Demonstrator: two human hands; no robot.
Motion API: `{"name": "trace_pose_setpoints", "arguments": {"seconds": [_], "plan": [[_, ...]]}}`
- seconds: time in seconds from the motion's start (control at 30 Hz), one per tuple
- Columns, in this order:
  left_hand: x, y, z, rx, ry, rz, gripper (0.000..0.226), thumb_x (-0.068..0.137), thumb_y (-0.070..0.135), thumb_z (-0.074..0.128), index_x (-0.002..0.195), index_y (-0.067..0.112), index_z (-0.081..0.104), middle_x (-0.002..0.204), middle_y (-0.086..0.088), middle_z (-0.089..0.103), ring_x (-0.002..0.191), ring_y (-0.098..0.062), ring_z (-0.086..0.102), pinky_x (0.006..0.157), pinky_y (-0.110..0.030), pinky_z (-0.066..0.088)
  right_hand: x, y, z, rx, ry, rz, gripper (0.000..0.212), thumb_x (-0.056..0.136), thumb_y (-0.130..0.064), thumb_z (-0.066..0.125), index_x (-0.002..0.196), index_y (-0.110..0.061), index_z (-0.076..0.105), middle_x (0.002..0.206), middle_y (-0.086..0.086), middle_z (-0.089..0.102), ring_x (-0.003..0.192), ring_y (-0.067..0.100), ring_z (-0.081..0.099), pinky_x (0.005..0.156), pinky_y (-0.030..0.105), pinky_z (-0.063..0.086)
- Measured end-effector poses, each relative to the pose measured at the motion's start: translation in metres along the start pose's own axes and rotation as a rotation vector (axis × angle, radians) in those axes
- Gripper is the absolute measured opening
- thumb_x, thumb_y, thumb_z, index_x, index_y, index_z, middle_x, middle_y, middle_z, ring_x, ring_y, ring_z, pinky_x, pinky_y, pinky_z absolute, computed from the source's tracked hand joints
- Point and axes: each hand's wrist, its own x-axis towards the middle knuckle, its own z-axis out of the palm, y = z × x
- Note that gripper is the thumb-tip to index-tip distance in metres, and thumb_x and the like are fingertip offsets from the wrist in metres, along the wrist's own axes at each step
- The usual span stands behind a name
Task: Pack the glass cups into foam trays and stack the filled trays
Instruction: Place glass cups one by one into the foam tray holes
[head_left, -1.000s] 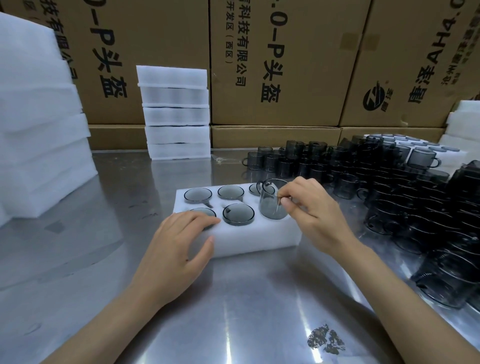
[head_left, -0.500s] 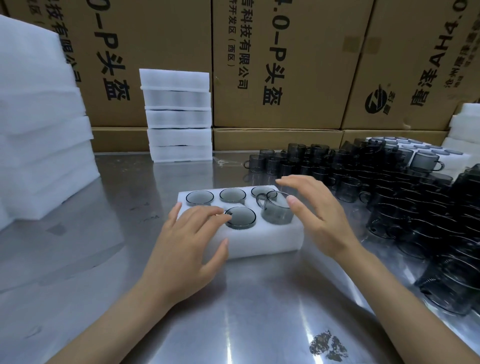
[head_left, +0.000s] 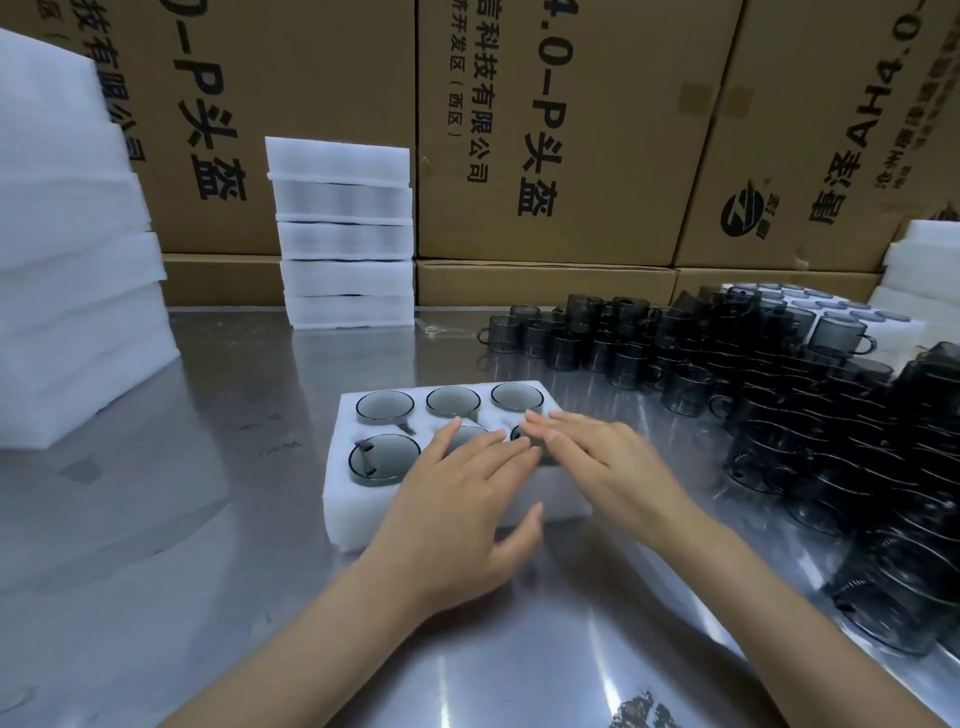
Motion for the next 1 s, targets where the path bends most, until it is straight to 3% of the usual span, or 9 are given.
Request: {"name": "trace_pose_setpoints", "arguments": {"seconds": [0.2,0.33,0.43,0.53,0.6,0.67,0.73,0.8,1.0], "plan": [[-0.009,-0.002,0.004,0.074,-0.035,0.026,0.057,0.085,0.045,0.039,0.132,0.017,0.056,0.135,0.005,0.056,0.120,-0.015,0.056,0.112,-0.042,0.029,-0.005,0.000,0.010,0.059,0.064,-0.021,0.034,0.099,-0.036,0.037,0.128,-0.039,0.055,0.130,-0.038,0.040,0.136,-0.006,0.027,0.112,0.034,0.029],[-0.029,-0.017,0.000,0.041,0.046,0.030,0.057,0.085,0.044,0.042,0.136,0.019,0.051,0.144,0.007,0.046,0.132,-0.016,0.045,0.109,-0.040,0.022,-0.003,0.005,0.008,0.106,0.047,0.152,0.057,0.093,-0.054,0.037,0.146,-0.031,0.033,0.149,-0.019,0.031,0.140,0.001,0.023,0.112,0.024,0.019],[-0.045,-0.040,-0.011,-0.130,0.193,-0.213,0.064,0.084,0.050,0.041,0.144,0.029,0.035,0.153,0.014,0.026,0.142,-0.009,0.023,0.115,-0.036,0.008,-0.006,0.002,0.003,0.367,-0.018,0.345,0.063,0.078,-0.072,0.039,0.133,-0.042,0.050,0.137,-0.029,0.043,0.128,-0.010,0.038,0.103,0.012,0.029],[-0.049,-0.057,-0.023,-0.463,0.238,-0.702,0.078,0.081,0.064,0.037,0.148,0.028,0.020,0.156,0.015,0.011,0.144,-0.001,0.007,0.118,-0.031,-0.002,-0.006,-0.005,0.003,0.635,-0.070,0.389,0.039,0.062,-0.081,0.049,0.091,-0.060,0.065,0.099,-0.038,0.063,0.090,-0.023,0.055,0.066,-0.004,0.039],[-0.044,-0.060,-0.025,-0.740,0.095,-0.904,0.074,0.080,0.066,0.043,0.144,0.028,0.035,0.153,0.009,0.030,0.143,-0.010,0.021,0.119,-0.039,0.008,-0.007,-0.003,0.005,0.753,-0.125,0.414,0.048,0.059,-0.083,0.059,0.098,-0.057,0.065,0.102,-0.031,0.066,0.093,-0.014,0.061,0.074,0.006,0.046],[-0.037,-0.060,-0.022,-0.989,0.093,-0.934,0.045,0.077,0.053,0.054,0.117,0.032,0.057,0.120,0.016,0.063,0.121,-0.007,0.051,0.112,-0.033,0.029,-0.006,0.003,0.008,0.897,-0.199,0.457,0.060,0.059,-0.078,0.066,0.110,-0.046,0.066,0.113,-0.017,0.068,0.106,0.003,0.063,0.096,0.030,0.046],[-0.031,-0.062,-0.020,-1.151,0.226,-0.924,0.019,0.086,0.024,0.061,0.102,0.034,0.062,0.091,0.023,0.070,0.091,0.007,0.062,0.083,-0.009,0.045,-0.005,0.008,0.008,1.015,-0.244,0.477,0.063,0.065,-0.070,0.070,0.120,-0.038,0.063,0.125,-0.009,0.063,0.118,0.015,0.058,0.106,0.042,0.038],[-0.025,-0.068,-0.021,-1.251,0.333,-0.902,0.035,0.085,0.005,0.055,0.102,0.035,0.063,0.089,0.024,0.069,0.081,0.008,0.063,0.061,-0.008,0.046,-0.001,0.008,0.008,1.187,-0.250,0.419,0.059,0.076,-0.057,0.070,0.128,-0.032,0.058,0.133,-0.002,0.058,0.124,0.021,0.053,0.107,0.042,0.039],[0.010,-0.097,-0.039,-1.381,0.524,-0.910,0.046,0.074,0.012,0.058,0.105,0.045,0.065,0.106,0.011,0.071,0.104,-0.017,0.065,0.094,-0.045,0.049,0.039,-0.038,0.004,1.663,-0.046,0.322,0.056,0.076,-0.027,0.068,0.130,-0.017,0.056,0.127,0.007,0.062,0.113,0.021,0.062,0.076,0.031,0.056]]}}
